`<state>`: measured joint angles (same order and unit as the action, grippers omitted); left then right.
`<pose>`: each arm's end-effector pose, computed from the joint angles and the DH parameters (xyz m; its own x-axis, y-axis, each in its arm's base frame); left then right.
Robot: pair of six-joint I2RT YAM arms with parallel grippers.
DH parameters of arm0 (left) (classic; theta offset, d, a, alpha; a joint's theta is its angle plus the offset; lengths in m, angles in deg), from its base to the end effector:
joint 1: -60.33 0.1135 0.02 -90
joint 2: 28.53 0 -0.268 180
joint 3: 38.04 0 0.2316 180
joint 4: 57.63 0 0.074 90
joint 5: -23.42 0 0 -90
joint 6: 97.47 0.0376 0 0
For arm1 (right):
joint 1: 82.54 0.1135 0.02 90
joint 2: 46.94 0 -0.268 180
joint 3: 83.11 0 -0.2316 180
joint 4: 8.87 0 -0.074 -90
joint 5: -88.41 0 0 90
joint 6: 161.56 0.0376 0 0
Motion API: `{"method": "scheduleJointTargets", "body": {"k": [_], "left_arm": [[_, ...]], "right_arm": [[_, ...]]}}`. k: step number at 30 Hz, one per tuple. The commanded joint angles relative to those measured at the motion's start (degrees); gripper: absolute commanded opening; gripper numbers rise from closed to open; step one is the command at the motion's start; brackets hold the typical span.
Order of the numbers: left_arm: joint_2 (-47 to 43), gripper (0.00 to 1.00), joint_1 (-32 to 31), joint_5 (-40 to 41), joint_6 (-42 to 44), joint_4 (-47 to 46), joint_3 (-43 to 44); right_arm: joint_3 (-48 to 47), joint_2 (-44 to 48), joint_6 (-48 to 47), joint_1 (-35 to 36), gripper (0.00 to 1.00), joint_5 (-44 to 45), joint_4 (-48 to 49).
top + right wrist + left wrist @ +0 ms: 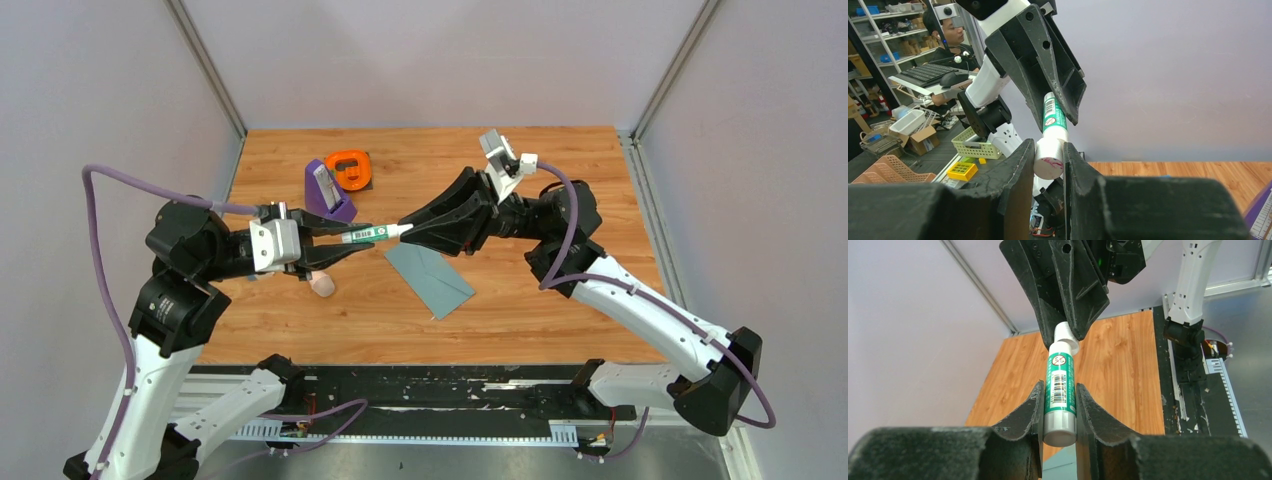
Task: Place the letter into the envelope and seal it
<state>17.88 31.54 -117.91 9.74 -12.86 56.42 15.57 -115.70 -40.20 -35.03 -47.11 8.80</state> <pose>0.0624 -0.0678 0.4854 0.3391 0.0246 -0.9404 0.9252 0.1726 0.3381 0.1394 0.1919 0.4642 -0.1952 0.3267 -0.9247 -0.9737 -0.1772 0.1429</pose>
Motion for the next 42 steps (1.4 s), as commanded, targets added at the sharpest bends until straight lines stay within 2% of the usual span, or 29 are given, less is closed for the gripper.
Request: {"method": "scheduleJointTargets", "body": {"k": [1, 20, 25, 32, 37, 42], "left_arm": [[0.3, 0.00, -0.2, -0.2, -0.6, -2.4, 0.4], [0.3, 0.00, -0.3, -0.9, -0.1, -2.5, -0.3], [0.2, 0.00, -0.3, -2.1, -0.3, -5.5, -0.9], [1.1, 0.00, -0.3, -1.1, 2.6, -7.9, 0.0], [2.0, 0.00, -0.3, -0.6, 5.4, -6.9, -0.8], [2.7, 0.00, -0.3, 0.9, 6.6, -8.4, -1.7]], "right_arm": [[-2.6, -0.3, -1.7, 0.5, 0.00, 0.8, -0.3], [-4.6, -3.2, -2.5, 0.7, 0.00, 2.3, -1.7], [-6.4, -7.4, 0.7, 0.9, 0.00, -3.6, 2.3], [-10.2, -12.3, 1.3, 3.2, 0.00, -5.8, 5.4], [-12.9, -14.5, -2.3, 6.1, 0.00, -5.4, 1.9], [-13.7, -17.1, -2.0, 7.3, 0.00, -5.2, 1.5]]}}
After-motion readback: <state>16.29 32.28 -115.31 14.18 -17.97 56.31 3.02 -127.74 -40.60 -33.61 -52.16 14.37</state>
